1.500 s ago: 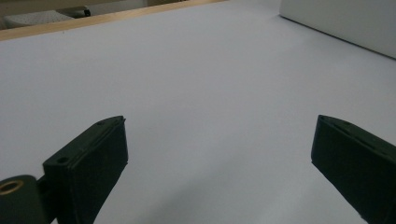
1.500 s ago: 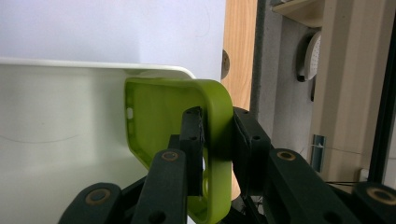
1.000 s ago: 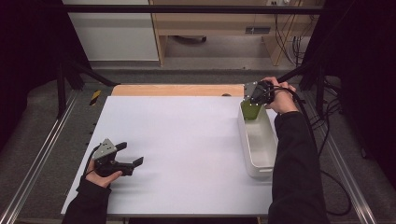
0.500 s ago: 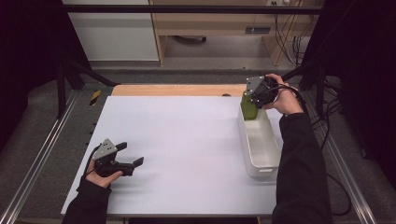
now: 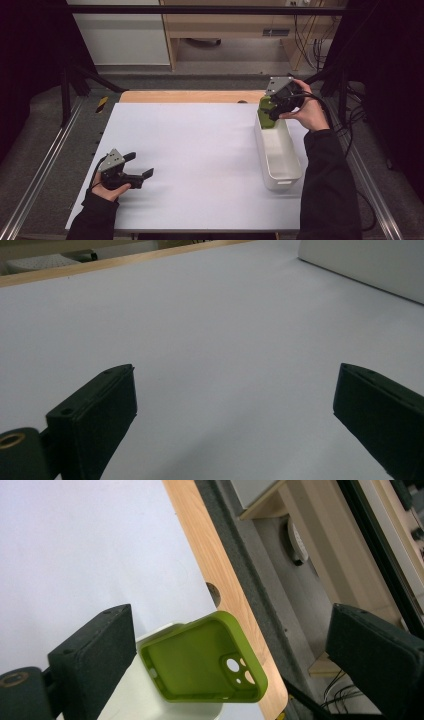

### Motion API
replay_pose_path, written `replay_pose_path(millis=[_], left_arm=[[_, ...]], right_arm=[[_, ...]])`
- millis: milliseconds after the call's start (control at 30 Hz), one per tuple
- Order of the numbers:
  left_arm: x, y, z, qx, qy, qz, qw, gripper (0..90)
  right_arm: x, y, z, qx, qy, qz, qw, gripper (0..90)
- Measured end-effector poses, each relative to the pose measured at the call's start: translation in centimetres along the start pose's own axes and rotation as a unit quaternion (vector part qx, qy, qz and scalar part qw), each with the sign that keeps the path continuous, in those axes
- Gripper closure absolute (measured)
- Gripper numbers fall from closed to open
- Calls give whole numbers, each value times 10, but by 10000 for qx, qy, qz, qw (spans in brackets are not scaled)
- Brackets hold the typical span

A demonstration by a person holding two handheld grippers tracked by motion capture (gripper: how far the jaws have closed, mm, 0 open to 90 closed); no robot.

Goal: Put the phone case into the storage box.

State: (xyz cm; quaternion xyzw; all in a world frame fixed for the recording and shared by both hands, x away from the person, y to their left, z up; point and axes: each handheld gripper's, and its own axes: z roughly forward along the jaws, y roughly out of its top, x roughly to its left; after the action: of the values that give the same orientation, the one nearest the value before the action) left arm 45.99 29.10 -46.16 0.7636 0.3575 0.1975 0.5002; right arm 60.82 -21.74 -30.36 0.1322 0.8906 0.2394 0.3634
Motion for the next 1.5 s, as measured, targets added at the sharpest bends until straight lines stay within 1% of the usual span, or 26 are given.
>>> replay_pose_path(millis=[100, 133, 200, 300, 367, 433, 500, 567, 600, 700, 733, 767, 800, 833, 867, 933, 967, 1000, 1067, 1100, 1133, 1200, 1267, 1367, 1433, 1500], left_arm=[[0, 0, 0, -2, -10, -2, 10000, 36], [0, 0, 0, -1, -14, 0, 10000, 36], [0, 0, 0, 0, -9, 3, 10000, 36], [0, 0, -1, -31, 5, -1, 10000, 34], [0, 0, -1, -41, 5, 4, 10000, 33], [0, 0, -1, -36, 6, 11, 10000, 33], [0, 0, -1, -37, 6, 16, 10000, 33], [0, 0, -1, -43, 6, 13, 10000, 33], [0, 0, -1, -47, 10, 10, 10000, 33], [0, 0, -2, -68, 6, 15, 10000, 33], [0, 1, -2, -77, 4, 21, 10000, 33], [0, 1, -3, -86, 7, 17, 10000, 33], [0, 1, -3, -93, 4, 16, 10000, 33], [0, 1, -3, -97, 1, 17, 10000, 33], [0, 1, -3, -103, -3, 16, 9999, 33], [0, 1, -3, -112, -7, 14, 9999, 32], [0, 1, -4, -119, -8, 15, 9999, 32], [0, 1, -4, -132, -10, 14, 9999, 32], [0, 1, -4, -162, -20, 11, 9999, 32], [0, 1, -5, -171, -28, 14, 9998, 32], [-1, 2, -5, -168, -36, 20, 9999, 32], [-1, 2, -5, -193, -51, 31, 9998, 32], [-2, 2, -5, -197, -66, 46, 9998, 31], [-2, 2, -5, -215, -70, 45, 9997, 30], [-2, 2, -6, -215, -77, 51, 9997, 29], [-3, 2, -6, -236, -80, 62, 9997, 29]], right_arm=[[4, 2, -7, -88, -85, 134, 9998, 46], [6, 3, -10, -202, -71, 242, 9995, 46], [11, 3, -14, -368, -24, 483, 9982, 38], [17, 1, -20, -475, -19, 717, 9963, 31], [22, -1, -25, -541, -34, 783, 9955, 28], [26, -5, -31, -632, 4, 979, 9932, 23], [28, -9, -38, -708, 75, 1277, 9892, 23], [31, -13, -45, -836, 227, 1626, 9829, 20], [32, -16, -48, -882, 257, 1746, 9803, 17], [39, -22, -57, -1006, 236, 2034, 9736, 6], [41, -23, -59, -1081, 214, 2136, 9707, 6], [43, -25, -61, -1144, 208, 2239, 9676, 5], [46, -26, -64, -1233, 190, 2375, 9633, 5], [48, -27, -66, -1299, 157, 2457, 9605, 5], [51, -29, -68, -1384, 133, 2577, 9562, 5], [58, -32, -72, -1558, 109, 2711, 9498, 5], [60, -34, -74, -1600, 117, 2731, 9485, 5], [63, -35, -76, -1636, 134, 2786, 9463, 5], [71, -39, -80, -1785, 63, 3006, 9369, 5], [74, -41, -81, -1836, 61, 3085, 9333, 5], [78, -45, -82, -1954, 63, 3198, 9271, 5], [86, -51, -84, -2134, 86, 3308, 9192, 5], [95, -57, -86, -2301, 124, 3351, 9135, 5], [107, -67, -87, -2452, 152, 3337, 9101, 5], [114, -75, -88, -2532, 162, 3286, 9097, 5], [121, -82, -89, -2608, 191, 3303, 9069, 5]])
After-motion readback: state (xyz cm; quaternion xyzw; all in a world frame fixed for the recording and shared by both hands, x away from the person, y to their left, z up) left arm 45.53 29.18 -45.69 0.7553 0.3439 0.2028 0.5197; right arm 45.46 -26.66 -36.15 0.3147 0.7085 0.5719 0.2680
